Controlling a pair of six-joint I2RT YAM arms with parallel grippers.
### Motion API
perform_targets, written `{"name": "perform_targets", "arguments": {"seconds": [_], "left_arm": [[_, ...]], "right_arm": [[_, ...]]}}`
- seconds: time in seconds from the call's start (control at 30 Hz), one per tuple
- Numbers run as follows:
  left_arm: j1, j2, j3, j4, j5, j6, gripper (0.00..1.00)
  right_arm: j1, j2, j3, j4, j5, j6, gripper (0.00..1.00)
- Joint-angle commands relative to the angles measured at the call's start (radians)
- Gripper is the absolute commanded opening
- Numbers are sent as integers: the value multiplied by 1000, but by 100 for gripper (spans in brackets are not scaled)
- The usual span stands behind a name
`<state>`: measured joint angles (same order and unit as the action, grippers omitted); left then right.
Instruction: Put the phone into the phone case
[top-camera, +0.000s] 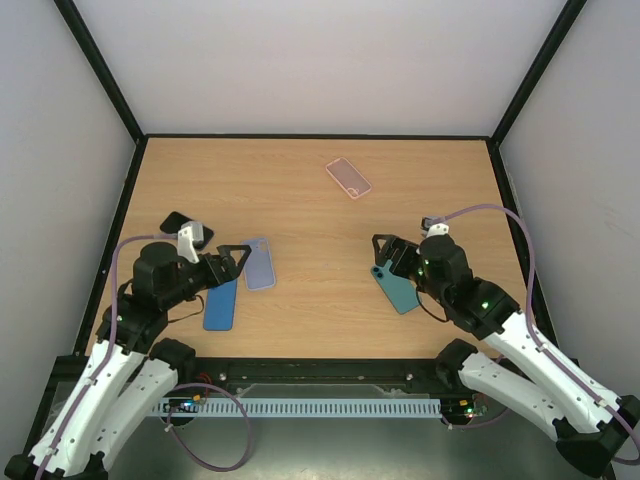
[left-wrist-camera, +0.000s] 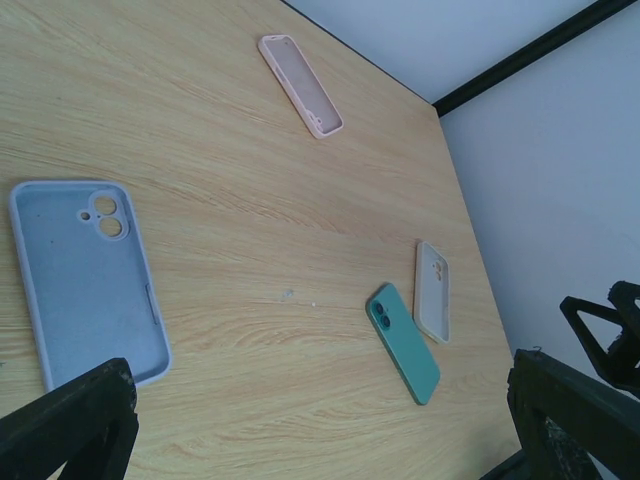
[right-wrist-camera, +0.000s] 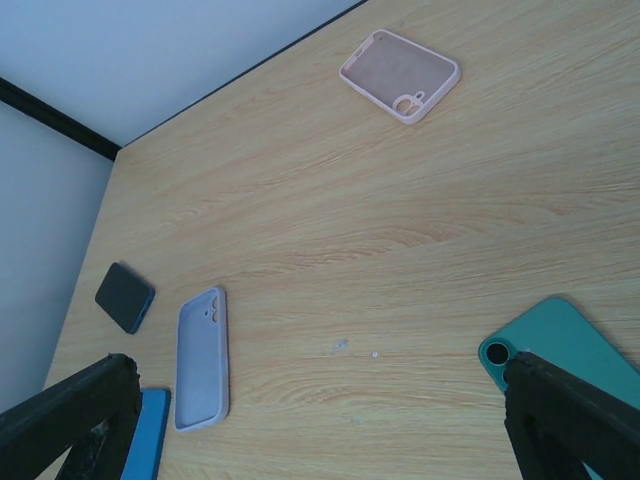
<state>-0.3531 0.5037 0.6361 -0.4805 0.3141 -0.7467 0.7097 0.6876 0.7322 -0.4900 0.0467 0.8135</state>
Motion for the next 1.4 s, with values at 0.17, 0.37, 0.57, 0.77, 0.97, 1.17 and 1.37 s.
{"name": "perform_targets", "arguments": {"seconds": [0.17, 0.37, 0.57, 0.77, 0.97, 1.17, 1.37], "left_arm": [[5, 76, -51, 37, -19, 37, 100], [4, 194, -89, 85, -52, 19, 100], [3, 369, -98, 146, -149, -34, 94], [2, 566, -103, 278, -150, -18, 86], [3, 759, -64, 388, -181, 11, 75], [2, 881, -29, 452, -172, 35, 72], [1, 947, -15, 467, -174, 72, 72]], "right_arm": [[-3, 55, 26, -44, 105, -2, 98], [-4, 176, 51, -54, 234, -39, 97], [-4, 358, 78, -57, 292, -96, 99], [-19, 566, 73, -27, 345, -147, 77], [-72, 703, 87, 41, 283, -197, 62], [-72, 776, 98, 20, 179, -253, 74], [-78, 789, 48, 19, 181, -274, 88]]}}
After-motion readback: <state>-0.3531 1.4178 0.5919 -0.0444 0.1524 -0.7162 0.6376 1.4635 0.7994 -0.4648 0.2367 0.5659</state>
